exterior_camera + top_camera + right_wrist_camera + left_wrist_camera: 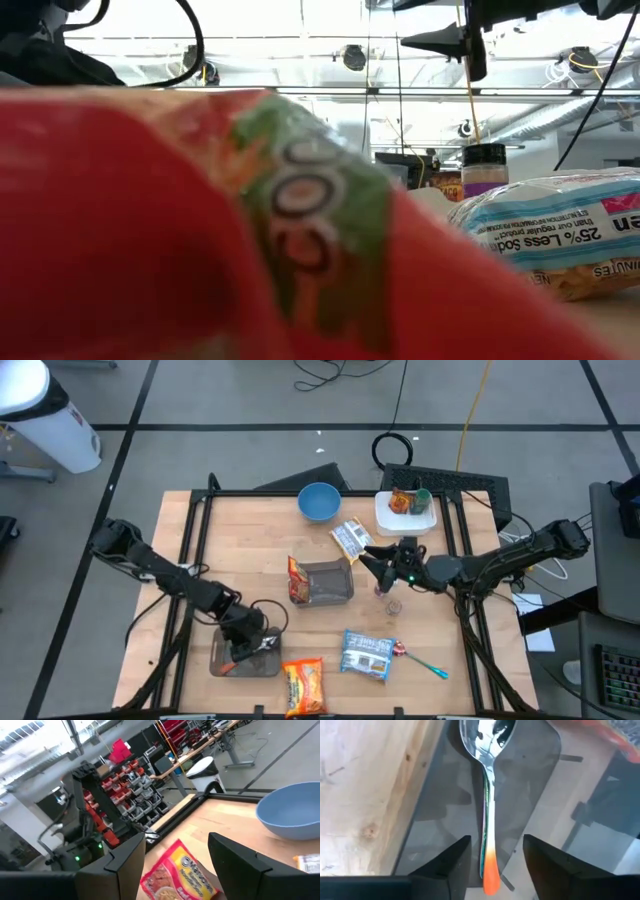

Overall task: Pick & Place Food Item
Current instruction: Put the yellow noodle pack into the top black bin

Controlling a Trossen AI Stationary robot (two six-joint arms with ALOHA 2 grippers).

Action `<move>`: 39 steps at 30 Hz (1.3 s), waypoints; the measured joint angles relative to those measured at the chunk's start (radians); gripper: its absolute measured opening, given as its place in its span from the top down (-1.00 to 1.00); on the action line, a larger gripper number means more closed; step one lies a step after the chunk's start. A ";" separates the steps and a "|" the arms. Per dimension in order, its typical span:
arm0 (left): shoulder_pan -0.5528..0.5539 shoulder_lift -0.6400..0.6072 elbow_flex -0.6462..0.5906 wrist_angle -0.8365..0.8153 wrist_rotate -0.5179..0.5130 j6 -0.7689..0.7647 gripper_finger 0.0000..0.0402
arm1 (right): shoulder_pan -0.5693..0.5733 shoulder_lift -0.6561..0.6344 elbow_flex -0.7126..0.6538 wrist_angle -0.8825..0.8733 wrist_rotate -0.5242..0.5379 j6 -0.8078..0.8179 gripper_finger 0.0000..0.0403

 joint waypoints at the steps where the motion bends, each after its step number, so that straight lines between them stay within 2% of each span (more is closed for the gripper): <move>1: 0.005 0.000 0.000 0.000 0.015 0.000 0.01 | 0.000 0.000 0.000 -0.005 0.006 0.000 -0.04; 7: 0.034 -0.051 0.000 -0.002 0.094 -0.011 -0.02 | 0.000 0.000 0.000 -0.015 0.021 -0.013 -0.04; 13: 0.072 -0.217 0.000 -0.002 0.036 -0.033 0.10 | -0.022 0.000 0.000 -0.015 0.021 -0.015 -0.04; 16: 0.081 -0.327 0.012 -0.002 -0.075 -0.042 0.15 | -0.043 0.000 0.000 -0.015 0.021 0.014 -0.04; 20: 0.072 -0.496 0.027 0.043 -0.306 -0.009 0.20 | -0.074 0.000 0.000 -0.016 0.021 0.053 -0.04; 24: 0.044 -0.641 0.027 0.152 -0.566 0.090 0.22 | -0.102 0.000 0.000 -0.016 0.021 0.112 -0.04; 27: 0.017 -0.717 0.027 0.272 -0.712 0.220 0.22 | -0.111 0.000 0.000 -0.015 0.021 0.152 -0.04; 32: -0.002 -0.762 0.028 0.486 -0.840 0.458 0.22 | -0.110 0.000 0.000 -0.019 0.021 0.161 -0.04; 39: 0.001 -0.729 0.028 0.726 -0.960 0.666 0.22 | -0.110 0.000 0.000 -0.025 0.021 0.161 -0.04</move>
